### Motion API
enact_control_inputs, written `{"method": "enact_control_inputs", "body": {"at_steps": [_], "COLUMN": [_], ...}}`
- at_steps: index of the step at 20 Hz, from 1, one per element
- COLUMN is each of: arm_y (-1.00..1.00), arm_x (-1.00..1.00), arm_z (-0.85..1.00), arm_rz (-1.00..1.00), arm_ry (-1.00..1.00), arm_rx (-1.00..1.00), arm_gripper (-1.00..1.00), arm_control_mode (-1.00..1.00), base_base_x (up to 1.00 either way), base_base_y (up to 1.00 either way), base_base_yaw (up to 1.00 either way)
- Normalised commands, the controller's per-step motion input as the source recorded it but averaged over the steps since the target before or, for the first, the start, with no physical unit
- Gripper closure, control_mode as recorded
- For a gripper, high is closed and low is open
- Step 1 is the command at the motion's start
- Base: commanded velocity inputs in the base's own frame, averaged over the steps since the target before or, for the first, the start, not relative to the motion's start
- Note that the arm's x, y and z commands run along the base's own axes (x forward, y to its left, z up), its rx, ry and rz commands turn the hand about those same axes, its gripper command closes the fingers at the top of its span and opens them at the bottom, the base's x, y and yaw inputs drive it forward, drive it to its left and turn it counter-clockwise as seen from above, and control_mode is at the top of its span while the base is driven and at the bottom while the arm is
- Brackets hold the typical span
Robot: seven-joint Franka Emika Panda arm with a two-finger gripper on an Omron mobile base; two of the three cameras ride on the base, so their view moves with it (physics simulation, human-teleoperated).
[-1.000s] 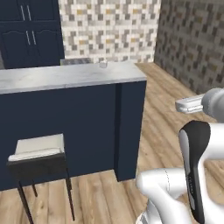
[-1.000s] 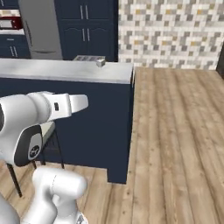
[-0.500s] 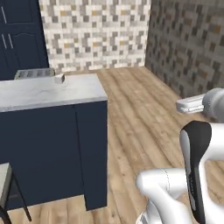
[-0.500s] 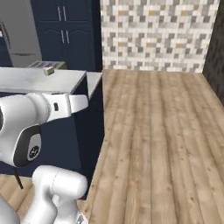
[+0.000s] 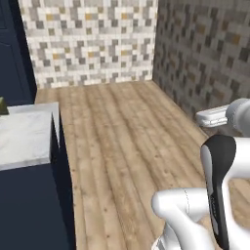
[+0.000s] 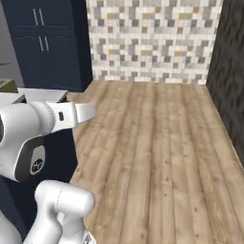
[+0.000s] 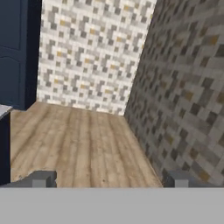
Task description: Open the cabinet directly in front. Then move the liquor and the cup to the dining counter with the jar on it.
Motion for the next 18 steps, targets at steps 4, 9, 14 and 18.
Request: {"method": "enact_control_inputs", "body": {"at_steps": [4,9,14,18], "arm_y": [0.00,0.00,0.00,0.00], "arm_x": [0.00,0.00,0.00,0.00], "arm_z": [0.00,0.00,0.00,0.00], "arm_rz": [0.00,0.00,0.00,0.00], "arm_ry": [0.00,0.00,0.00,0.00], "arm_rx": [0.00,0.00,0.00,0.00], "arm_gripper": [-1.00,-1.00,-1.00,-1.00], "arm_control_mode": [1.00,1.00,1.00,1.00], "base_base_x": [1.00,1.00,1.00,1.00], "base_base_y": [-0.98,-0.86,-0.48,-0.20], "base_base_yaw": [0.00,0.01,0.02,0.03]}}
